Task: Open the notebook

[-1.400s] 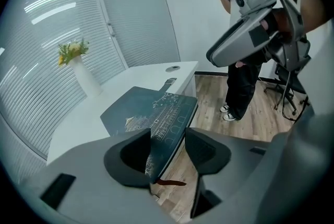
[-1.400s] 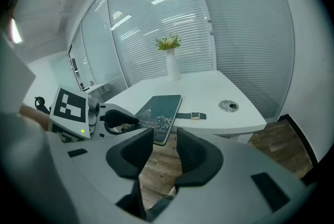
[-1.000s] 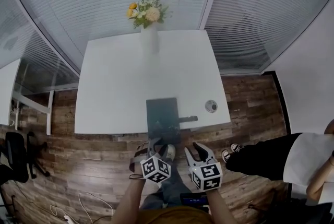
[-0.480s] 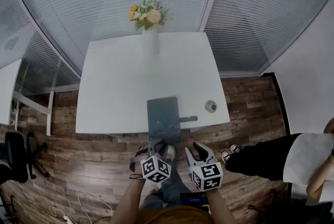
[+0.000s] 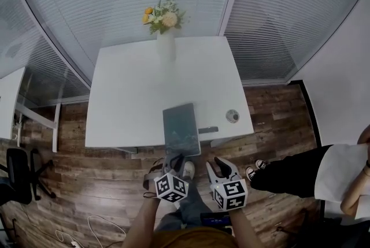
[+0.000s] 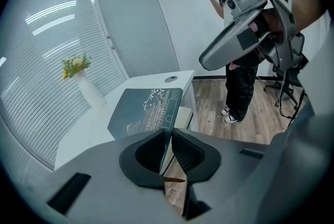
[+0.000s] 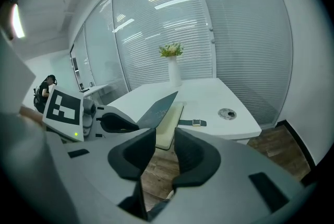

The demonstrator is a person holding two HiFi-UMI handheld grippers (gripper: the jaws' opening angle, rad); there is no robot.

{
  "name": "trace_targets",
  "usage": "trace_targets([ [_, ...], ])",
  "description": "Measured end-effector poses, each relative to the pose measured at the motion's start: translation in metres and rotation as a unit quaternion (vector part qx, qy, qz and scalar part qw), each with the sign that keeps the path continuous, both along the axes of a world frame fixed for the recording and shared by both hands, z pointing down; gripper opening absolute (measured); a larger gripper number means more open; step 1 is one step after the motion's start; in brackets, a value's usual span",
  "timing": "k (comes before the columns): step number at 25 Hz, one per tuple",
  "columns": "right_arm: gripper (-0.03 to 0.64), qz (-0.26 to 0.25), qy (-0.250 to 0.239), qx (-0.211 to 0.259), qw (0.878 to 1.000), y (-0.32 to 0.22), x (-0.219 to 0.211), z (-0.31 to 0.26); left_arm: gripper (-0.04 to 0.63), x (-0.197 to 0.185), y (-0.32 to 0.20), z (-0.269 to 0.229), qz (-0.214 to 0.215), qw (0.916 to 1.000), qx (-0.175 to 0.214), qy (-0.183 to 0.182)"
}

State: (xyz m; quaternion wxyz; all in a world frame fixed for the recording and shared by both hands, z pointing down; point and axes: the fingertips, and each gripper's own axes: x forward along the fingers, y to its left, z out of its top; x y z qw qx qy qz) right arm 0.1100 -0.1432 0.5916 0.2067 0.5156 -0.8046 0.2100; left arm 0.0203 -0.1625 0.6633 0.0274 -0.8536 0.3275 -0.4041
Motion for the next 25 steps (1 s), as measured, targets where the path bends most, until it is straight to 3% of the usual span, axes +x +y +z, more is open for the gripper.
trace_targets([
  [16,0.120,0.001,0.006,0.011,1.000,0.010,-0.007,-0.007,0.041,-0.021,0.003,-0.023,-0.063,0.9956,0.012,0.069],
  [25,0.117,0.001,0.006,0.017,1.000,0.015,-0.009,-0.012,0.037,-0.037,0.004,-0.032,-0.113,0.9860,0.003,0.123],
])
